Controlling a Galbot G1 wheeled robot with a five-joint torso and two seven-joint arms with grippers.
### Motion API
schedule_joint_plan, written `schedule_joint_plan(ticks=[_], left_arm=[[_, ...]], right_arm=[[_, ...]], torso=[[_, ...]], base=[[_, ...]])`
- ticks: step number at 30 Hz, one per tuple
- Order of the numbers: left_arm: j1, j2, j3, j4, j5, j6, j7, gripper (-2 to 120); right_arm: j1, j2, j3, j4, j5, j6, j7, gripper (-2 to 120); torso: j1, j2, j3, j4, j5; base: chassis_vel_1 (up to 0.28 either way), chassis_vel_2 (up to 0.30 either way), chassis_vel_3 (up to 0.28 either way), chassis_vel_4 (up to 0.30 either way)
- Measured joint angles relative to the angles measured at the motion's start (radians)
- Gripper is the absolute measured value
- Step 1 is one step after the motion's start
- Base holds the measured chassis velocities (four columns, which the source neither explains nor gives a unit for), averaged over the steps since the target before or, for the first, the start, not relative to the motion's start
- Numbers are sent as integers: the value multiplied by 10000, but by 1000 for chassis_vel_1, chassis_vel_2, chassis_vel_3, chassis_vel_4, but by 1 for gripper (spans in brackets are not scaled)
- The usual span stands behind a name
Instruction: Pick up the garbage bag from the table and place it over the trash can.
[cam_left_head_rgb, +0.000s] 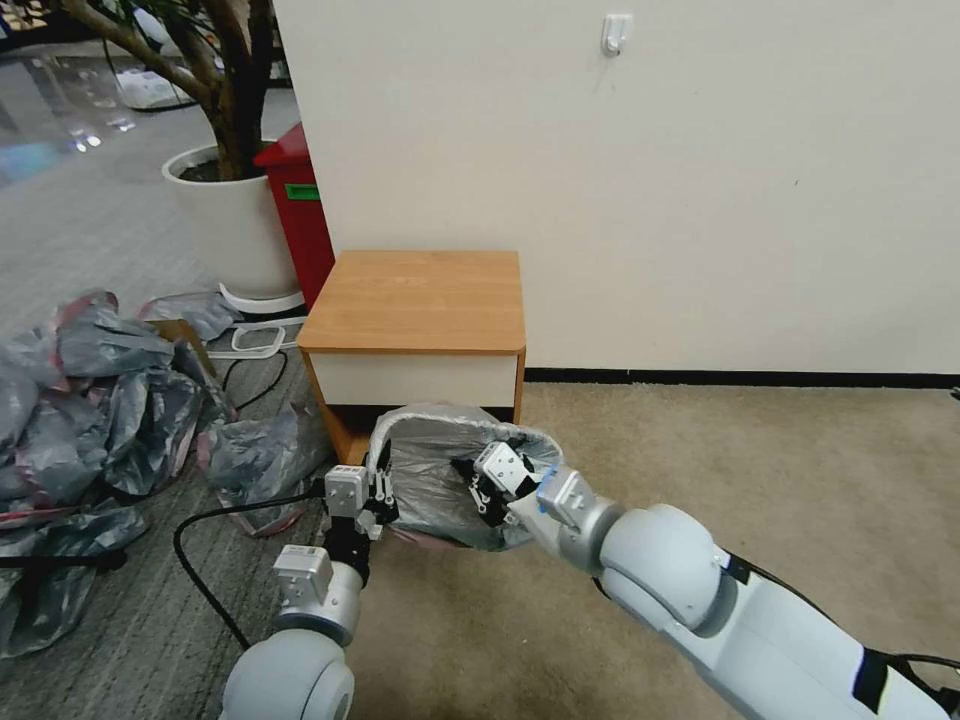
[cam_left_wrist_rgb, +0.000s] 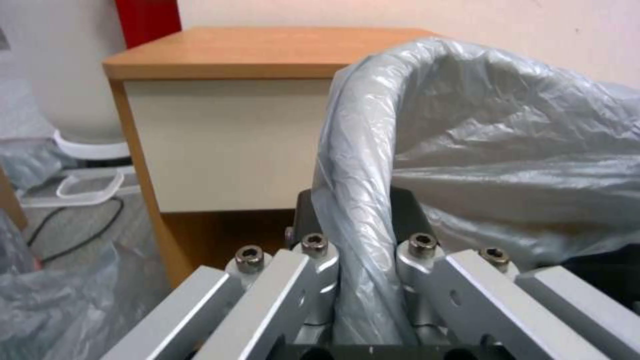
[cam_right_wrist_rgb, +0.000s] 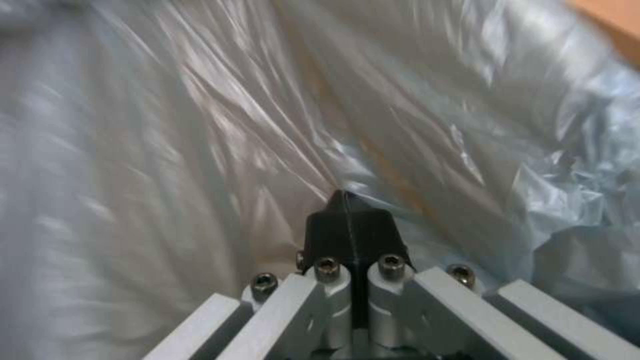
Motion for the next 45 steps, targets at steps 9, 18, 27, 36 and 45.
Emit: schedule_joint_plan(ticks=[9,18,27,36,45], left_arm=[[131,-128,134,14,994,-381,325,6],[225,-194,359,-26,1293,-480,507,6],[248,-154,355,-87,1298,-499,675,6],[261,-149,506,-86,1223,-494,726,6],[266,-141,599,-82,851,-435,726,6]], right_arm=[[240,204,-571,-594,-503,-24,350,0],[532,224,-725,-1082,-674,-9,407,0],[872,171,-1041,-1606,-946,9,381,0],[1199,238,-1423,-1997,-1456,21,359,0],[1512,238,-1821,-2295,-1603,28,337,0]], torso=[[0,0,0,0,0],[0,0,0,0,0],[0,0,0,-1,1],[0,0,0,-1,0],[0,0,0,0,0]], base=[[0,0,0,0],[0,0,0,0],[0,0,0,0],[0,0,0,0],[0,0,0,0]])
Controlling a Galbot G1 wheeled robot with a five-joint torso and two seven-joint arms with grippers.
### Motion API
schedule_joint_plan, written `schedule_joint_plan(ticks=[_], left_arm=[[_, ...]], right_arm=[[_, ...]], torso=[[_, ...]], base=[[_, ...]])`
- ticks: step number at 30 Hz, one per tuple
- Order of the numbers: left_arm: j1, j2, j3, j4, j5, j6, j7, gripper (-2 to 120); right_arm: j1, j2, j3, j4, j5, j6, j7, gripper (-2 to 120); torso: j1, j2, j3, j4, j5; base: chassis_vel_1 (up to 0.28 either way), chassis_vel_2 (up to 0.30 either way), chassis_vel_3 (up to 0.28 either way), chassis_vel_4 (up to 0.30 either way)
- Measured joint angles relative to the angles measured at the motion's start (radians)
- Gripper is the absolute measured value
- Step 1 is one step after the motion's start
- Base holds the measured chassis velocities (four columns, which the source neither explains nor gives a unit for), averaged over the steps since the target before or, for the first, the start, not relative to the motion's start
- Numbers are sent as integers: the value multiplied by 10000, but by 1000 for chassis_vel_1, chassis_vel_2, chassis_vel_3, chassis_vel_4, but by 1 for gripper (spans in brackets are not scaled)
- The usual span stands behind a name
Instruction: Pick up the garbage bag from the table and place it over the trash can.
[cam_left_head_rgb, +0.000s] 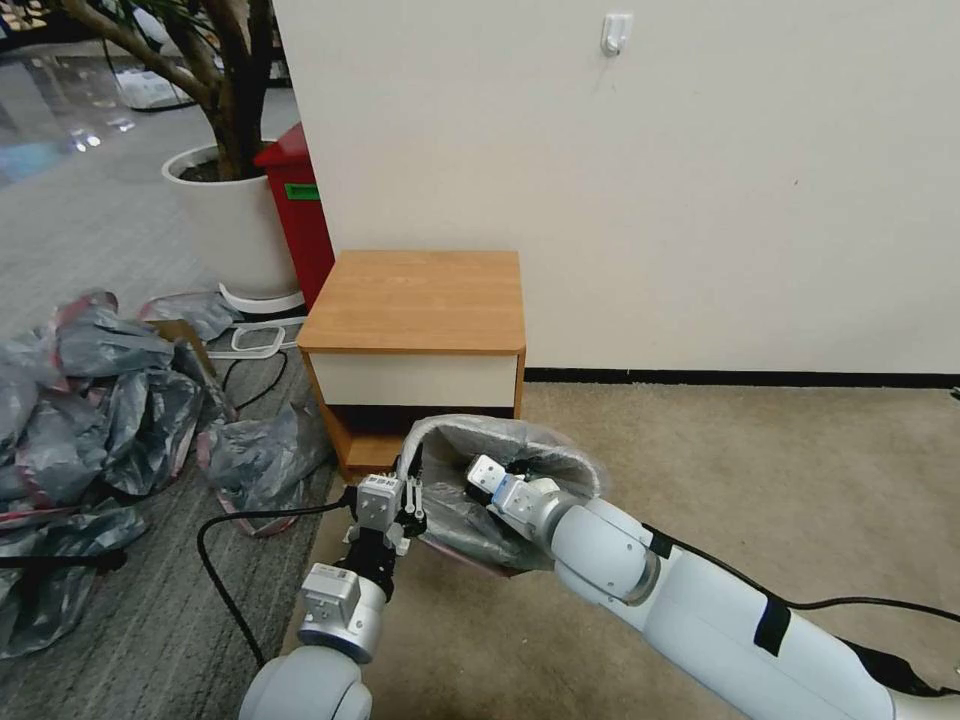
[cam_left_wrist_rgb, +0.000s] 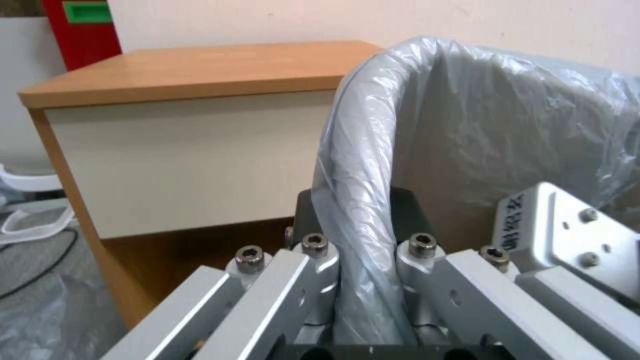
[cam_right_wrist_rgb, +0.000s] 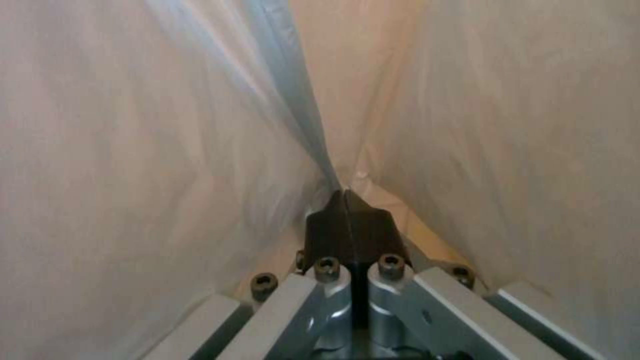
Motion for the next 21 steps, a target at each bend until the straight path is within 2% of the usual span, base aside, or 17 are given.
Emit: schedule_joint_plan(ticks=[21], left_arm=[[-118,29,63,-115,-1291,412,-9,6]], right_arm=[[261,109,-194,-796,-93,0,-23,0]], torso=[[1,2,-1,0,0]], base=[[0,0,0,0]])
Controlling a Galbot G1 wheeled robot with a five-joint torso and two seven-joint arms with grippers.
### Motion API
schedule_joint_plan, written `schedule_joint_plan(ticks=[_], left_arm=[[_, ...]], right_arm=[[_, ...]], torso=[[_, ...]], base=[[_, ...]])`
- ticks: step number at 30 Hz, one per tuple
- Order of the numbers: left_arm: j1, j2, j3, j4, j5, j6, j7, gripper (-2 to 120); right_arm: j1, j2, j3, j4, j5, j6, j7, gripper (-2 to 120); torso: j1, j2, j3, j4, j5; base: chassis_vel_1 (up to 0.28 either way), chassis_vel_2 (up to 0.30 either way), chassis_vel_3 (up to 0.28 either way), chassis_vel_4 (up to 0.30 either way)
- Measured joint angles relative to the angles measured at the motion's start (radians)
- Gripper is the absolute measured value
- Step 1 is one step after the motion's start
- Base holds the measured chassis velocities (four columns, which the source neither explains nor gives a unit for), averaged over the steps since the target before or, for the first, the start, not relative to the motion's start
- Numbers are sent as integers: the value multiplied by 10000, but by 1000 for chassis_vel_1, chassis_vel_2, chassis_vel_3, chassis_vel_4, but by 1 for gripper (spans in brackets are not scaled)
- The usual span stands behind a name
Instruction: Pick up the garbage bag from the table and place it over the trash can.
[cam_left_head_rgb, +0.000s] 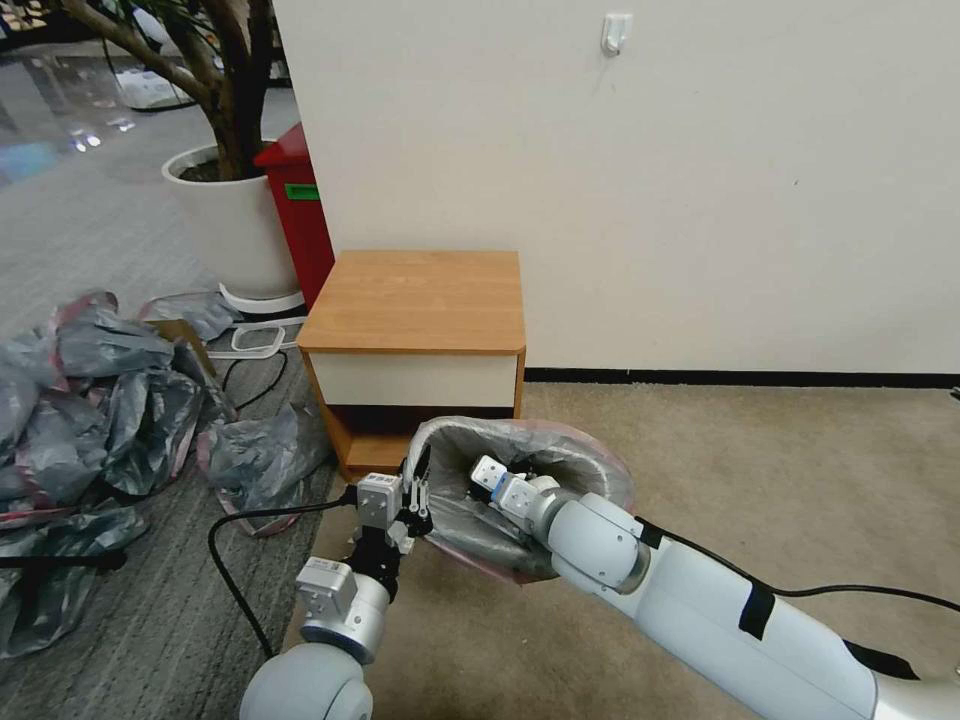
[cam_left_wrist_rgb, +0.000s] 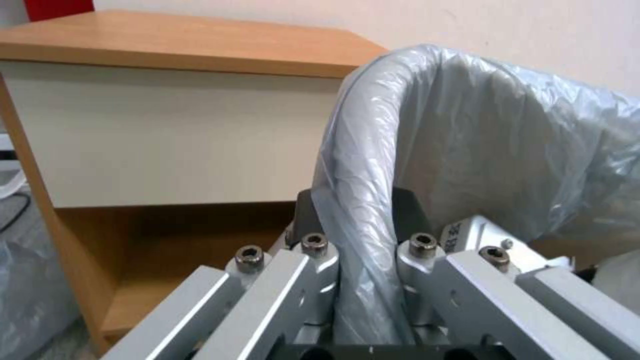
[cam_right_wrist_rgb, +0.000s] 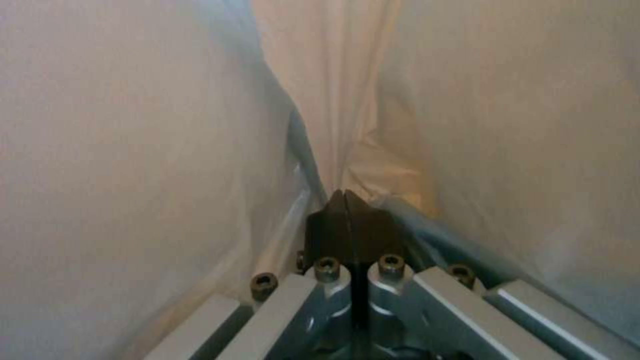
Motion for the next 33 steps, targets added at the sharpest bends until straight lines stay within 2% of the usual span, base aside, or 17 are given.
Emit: schedule_joint_plan(ticks=[14,23,33], left_arm=[[-89,-11,18,110,-37,80,-5,6],[-204,-49,-233,415,-205,235,-486,6],[-475,-58,-418,803,-934,479,-1011,6]], right_arm=[[56,49,-78,-346,-295,3,-277,0],[-61,-416,174,645,519,3,-528,0],[-467,-799,771,1568,1416,82,-594,0]], torso=[[0,-1,0,0,1],[0,0,0,0,0],[-1,-1,0,0,0]], base=[[0,0,0,0],[0,0,0,0],[0,0,0,0]])
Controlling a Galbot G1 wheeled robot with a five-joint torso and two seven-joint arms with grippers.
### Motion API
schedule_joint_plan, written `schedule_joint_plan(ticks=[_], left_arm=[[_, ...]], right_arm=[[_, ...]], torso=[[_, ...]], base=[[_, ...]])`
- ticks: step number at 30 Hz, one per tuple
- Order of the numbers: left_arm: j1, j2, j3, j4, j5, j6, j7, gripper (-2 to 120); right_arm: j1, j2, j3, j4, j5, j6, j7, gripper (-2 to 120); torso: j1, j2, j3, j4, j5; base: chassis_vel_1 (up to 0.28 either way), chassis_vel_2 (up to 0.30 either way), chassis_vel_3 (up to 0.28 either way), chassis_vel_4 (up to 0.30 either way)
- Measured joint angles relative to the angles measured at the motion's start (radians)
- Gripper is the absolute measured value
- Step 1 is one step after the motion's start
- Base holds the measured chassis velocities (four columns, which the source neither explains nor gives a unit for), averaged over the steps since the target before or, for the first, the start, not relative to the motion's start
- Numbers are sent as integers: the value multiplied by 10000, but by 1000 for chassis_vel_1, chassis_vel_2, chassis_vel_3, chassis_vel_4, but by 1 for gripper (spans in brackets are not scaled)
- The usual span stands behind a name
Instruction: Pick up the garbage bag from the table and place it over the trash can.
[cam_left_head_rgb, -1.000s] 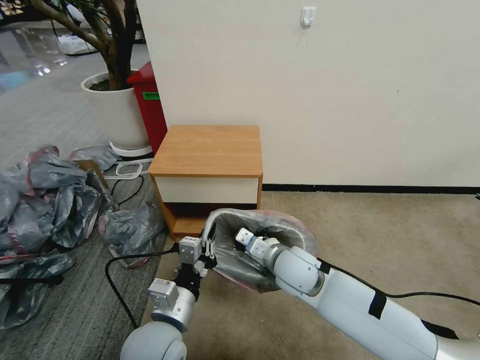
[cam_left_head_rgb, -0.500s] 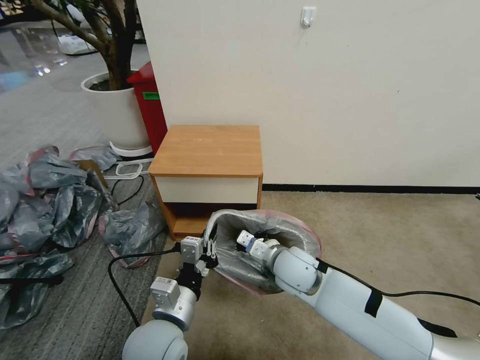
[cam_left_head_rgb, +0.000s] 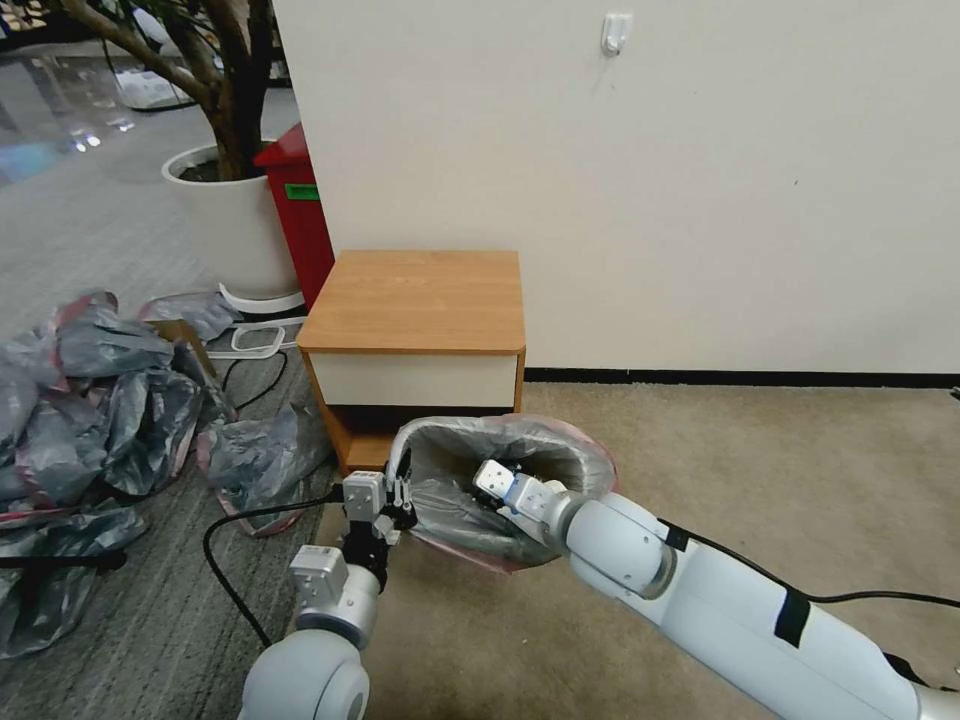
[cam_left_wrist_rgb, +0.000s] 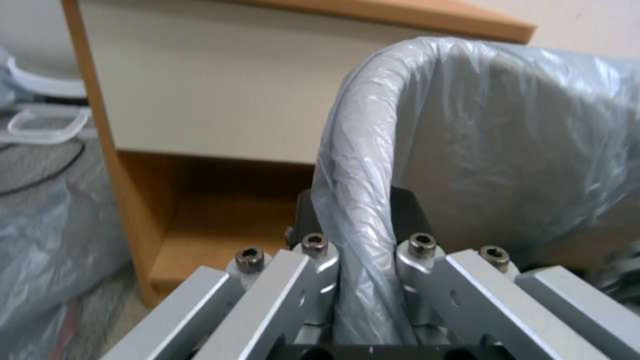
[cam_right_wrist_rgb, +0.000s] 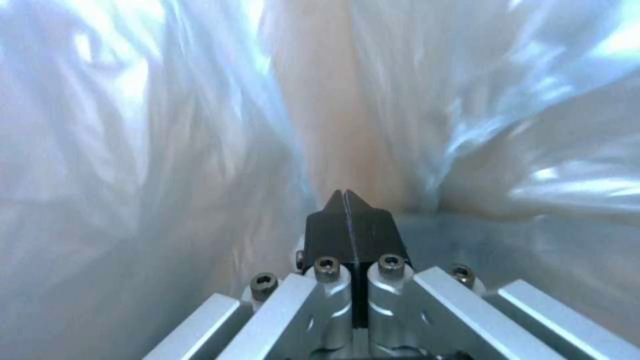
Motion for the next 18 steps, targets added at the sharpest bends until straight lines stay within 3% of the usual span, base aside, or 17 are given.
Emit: schedule_joint_plan(ticks=[10,18], left_arm=[[-99,-133,-22,562,-831,218,-444,6],[-93,-148,-328,603,-2256,744,-937,6]], right_arm=[[-617,-201,1101,692,705,863,51,0],[-2570,-526,2687,1707,1117,2048,75,0]], torso=[[0,0,0,1,-1],[0,0,0,-1,0]], base=[[0,0,0,0],[0,0,0,0]])
